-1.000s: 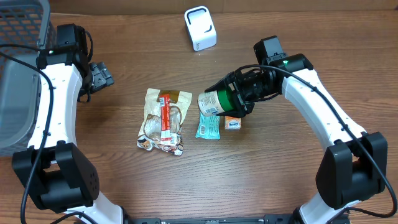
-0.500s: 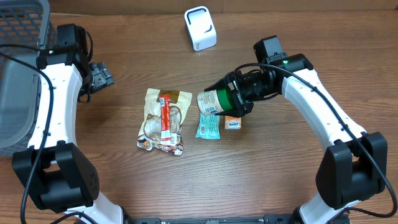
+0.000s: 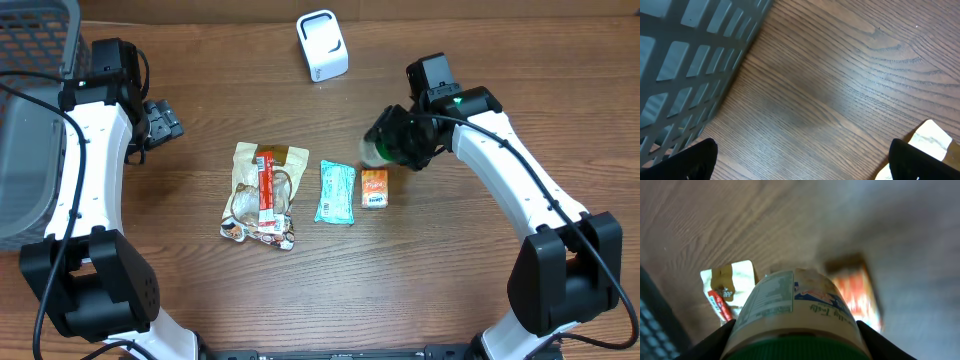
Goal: Scan the item barcode
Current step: 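Lift the jar with the right gripper and carry it toward the scanner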
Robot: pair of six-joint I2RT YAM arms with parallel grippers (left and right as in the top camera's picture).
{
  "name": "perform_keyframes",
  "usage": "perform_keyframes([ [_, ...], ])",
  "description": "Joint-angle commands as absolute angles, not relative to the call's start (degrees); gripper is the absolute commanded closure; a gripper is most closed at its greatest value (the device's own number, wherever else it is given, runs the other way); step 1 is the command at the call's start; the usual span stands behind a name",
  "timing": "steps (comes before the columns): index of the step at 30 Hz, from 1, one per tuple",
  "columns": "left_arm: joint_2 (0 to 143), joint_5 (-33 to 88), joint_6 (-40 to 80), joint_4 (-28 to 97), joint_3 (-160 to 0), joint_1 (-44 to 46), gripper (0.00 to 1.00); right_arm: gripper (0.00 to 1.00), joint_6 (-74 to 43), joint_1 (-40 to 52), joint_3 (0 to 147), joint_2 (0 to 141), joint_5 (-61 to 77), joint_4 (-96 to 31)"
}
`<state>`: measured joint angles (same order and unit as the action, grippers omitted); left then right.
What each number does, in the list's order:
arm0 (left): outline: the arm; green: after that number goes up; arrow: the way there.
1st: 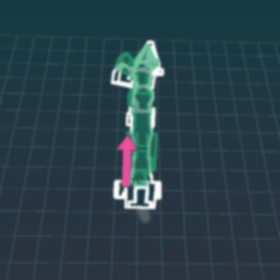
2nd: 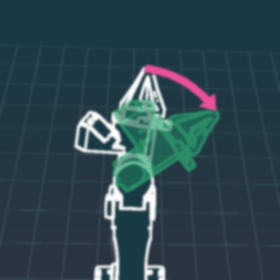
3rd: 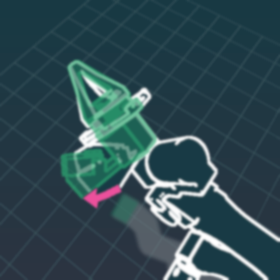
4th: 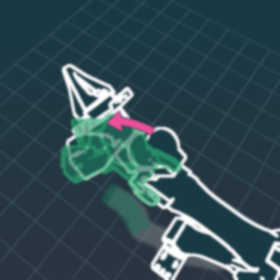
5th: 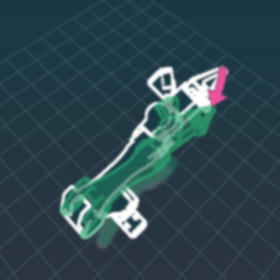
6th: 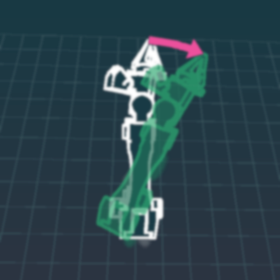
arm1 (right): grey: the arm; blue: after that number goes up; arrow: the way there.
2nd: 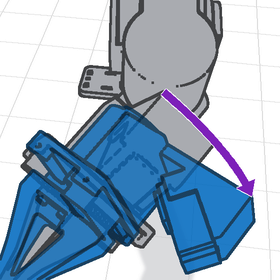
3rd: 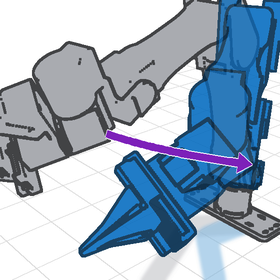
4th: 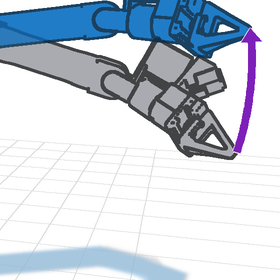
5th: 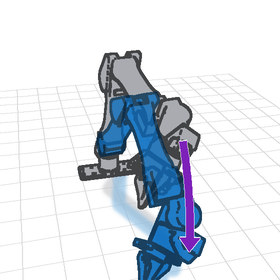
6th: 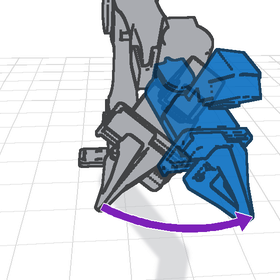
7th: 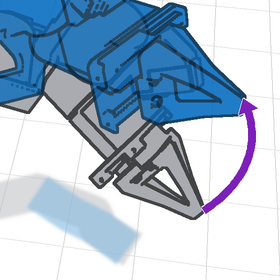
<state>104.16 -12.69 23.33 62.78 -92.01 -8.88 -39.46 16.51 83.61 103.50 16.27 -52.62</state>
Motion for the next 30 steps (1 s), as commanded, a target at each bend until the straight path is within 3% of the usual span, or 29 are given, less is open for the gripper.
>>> perform_keyframes([
  [1,103.0,-13.3,21.8,62.7,-93.2,-9.0,0.00,0.96,-25.8,16.2,87.3,102.8,18.5,-52.0],
  [7,103.0,-13.3,21.8,62.7,-93.2,-9.0,0.00,0.96,-18.5,16.1,106.1,102.8,18.8,-64.4],
  [13,103.0,-13.3,21.8,62.7,-93.2,-9.0,0.00,0.96,-14.4,16.1,123.5,102.8,18.0,-69.0],
  [30,103.0,-13.3,21.8,62.7,-93.2,-9.0,0.00,0.96,-8.4,17.7,123.8,110.6,13.0,-50.3],
])
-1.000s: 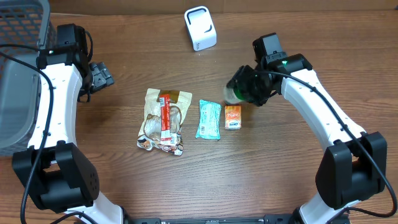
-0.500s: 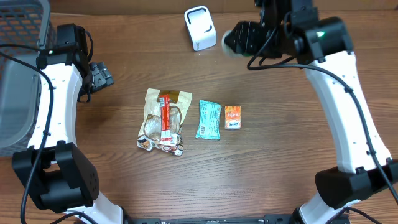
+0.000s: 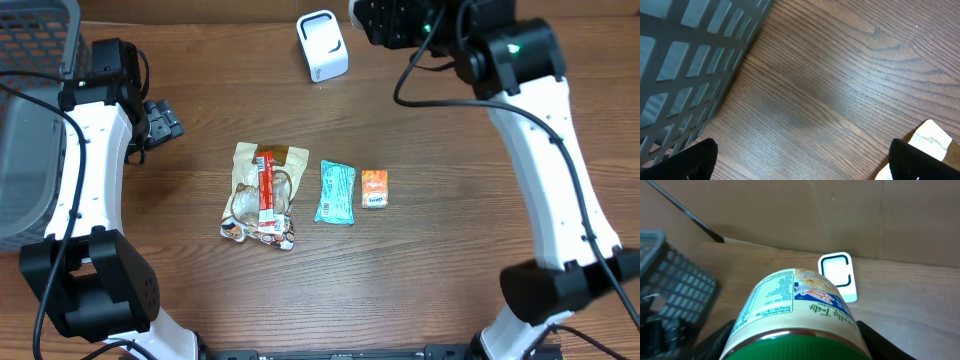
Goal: Scan the item barcode
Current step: 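Lift the jar with the right gripper and carry it toward the scanner, then hold the jar label against the white scanner with the right gripper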
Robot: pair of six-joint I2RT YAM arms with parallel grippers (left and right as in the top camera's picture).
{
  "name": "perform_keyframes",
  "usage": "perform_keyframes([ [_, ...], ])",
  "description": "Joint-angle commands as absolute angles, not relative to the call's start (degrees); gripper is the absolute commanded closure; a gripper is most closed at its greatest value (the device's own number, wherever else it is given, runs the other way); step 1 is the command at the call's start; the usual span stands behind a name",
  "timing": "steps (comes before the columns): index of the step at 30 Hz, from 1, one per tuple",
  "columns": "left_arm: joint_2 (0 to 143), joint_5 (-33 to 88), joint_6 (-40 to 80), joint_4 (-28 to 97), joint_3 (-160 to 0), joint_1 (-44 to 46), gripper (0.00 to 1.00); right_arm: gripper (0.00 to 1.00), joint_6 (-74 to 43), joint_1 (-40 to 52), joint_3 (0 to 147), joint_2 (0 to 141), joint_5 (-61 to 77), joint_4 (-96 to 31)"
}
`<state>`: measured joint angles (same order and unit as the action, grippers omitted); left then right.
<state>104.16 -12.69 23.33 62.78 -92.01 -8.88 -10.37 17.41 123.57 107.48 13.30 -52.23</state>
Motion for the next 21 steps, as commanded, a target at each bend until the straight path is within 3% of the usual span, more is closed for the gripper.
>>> perform_keyframes([
  [1,103.0,-13.3,21.8,62.7,-93.2,-9.0,0.00,0.96,-8.4,17.7,123.8,111.7,13.6,-49.3],
  [21,103.0,-13.3,21.8,62.7,-93.2,-9.0,0.00,0.96,-10.7,17.7,123.8,135.3,16.8,-18.9],
])
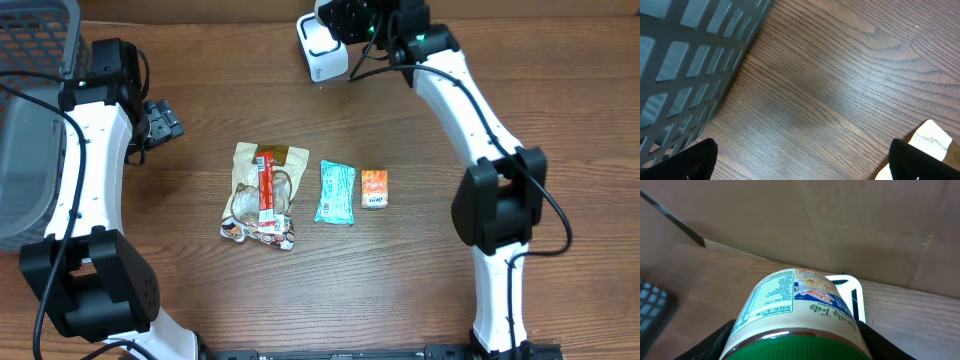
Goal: Scan the item barcode
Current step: 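Hold the jar label against the white scanner with the right gripper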
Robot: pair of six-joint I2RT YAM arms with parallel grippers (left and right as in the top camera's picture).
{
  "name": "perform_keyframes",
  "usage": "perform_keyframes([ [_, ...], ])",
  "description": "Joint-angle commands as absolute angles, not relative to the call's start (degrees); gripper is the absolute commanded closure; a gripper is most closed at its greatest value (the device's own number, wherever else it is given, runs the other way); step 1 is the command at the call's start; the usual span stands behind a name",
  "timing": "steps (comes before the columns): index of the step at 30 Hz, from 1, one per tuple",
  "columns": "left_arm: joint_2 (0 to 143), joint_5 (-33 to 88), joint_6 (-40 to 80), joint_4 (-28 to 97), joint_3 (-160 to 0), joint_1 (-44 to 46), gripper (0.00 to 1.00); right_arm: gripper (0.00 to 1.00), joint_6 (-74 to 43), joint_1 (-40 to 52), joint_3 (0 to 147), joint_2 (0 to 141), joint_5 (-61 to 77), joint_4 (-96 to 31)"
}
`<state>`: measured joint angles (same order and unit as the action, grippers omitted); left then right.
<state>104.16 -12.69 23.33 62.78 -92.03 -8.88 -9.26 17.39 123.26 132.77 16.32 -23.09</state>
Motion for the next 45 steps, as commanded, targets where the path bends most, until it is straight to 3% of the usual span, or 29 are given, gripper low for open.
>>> perform_keyframes([
  [1,103.0,-13.3,21.8,62.7,-93.2,-9.0,0.00,0.96,-11.1,17.7,123.8,136.3,16.8,-16.8],
  [9,103.0,-13.3,21.8,62.7,-93.2,-9.0,0.00,0.96,-21.0,17.7,123.8,140.6,16.7,-5.4],
  [19,103.0,-13.3,21.8,62.7,-93.2,-9.0,0.00,0.96,-22.4,19.4,123.8,145.0,14.0,3.1],
  [31,103.0,-13.3,21.8,62.7,-93.2,-9.0,0.00,0.96,-22.6,20.0,123.8,145.9,9.5,5.6],
  [45,103.0,-13.3,21.8,62.7,-93.2,-9.0,0.00,0.96,-22.5,19.9,123.8,140.1,14.9,3.0],
])
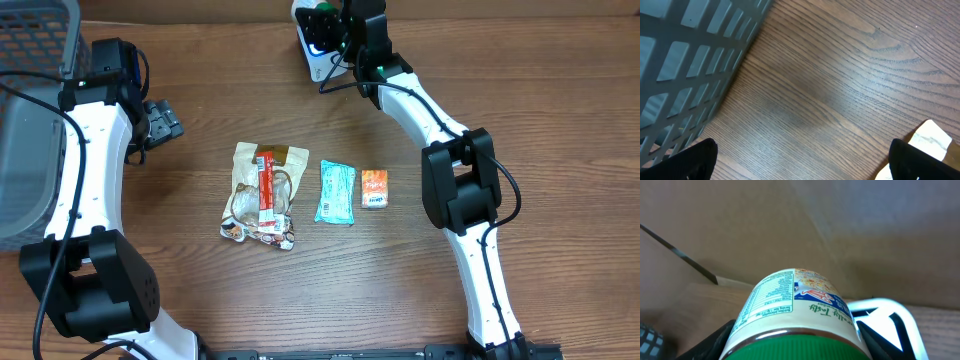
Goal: Scan the item barcode
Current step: 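Hold the jar label against the white scanner with the right gripper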
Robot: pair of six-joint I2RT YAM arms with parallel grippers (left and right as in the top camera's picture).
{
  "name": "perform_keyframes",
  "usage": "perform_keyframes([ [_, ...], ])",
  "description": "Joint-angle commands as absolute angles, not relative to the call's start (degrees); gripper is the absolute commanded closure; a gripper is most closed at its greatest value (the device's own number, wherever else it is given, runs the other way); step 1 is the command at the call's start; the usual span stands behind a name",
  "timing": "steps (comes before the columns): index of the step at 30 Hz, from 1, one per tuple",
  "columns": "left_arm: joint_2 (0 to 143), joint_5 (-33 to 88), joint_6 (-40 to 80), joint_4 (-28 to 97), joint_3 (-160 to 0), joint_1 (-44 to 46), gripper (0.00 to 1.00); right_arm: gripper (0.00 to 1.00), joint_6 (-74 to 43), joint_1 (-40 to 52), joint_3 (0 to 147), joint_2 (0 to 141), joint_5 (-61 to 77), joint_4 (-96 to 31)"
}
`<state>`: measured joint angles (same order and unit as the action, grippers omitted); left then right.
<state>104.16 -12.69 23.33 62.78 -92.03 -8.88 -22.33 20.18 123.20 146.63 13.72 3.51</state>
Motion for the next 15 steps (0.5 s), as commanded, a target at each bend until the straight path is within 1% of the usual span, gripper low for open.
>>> perform_keyframes([
  [1,103.0,-13.3,21.8,62.7,-93.2,-9.0,0.00,0.96,-22.5,19.9,123.8,138.8,14.9,2.2],
  [5,103.0,-13.3,21.8,62.7,-93.2,-9.0,0.00,0.96,-22.6,19.3,123.8,133.6,14.9,-0.1],
  [8,103.0,-13.3,21.8,62.7,-93.2,-9.0,0.00,0.96,-22.5,18.4,123.8,129.6,14.9,-4.6],
  [15,103.0,-13.3,21.8,62.7,-93.2,-9.0,0.00,0.96,-22.3,14.2,123.8,122.8,15.1,-22.4],
])
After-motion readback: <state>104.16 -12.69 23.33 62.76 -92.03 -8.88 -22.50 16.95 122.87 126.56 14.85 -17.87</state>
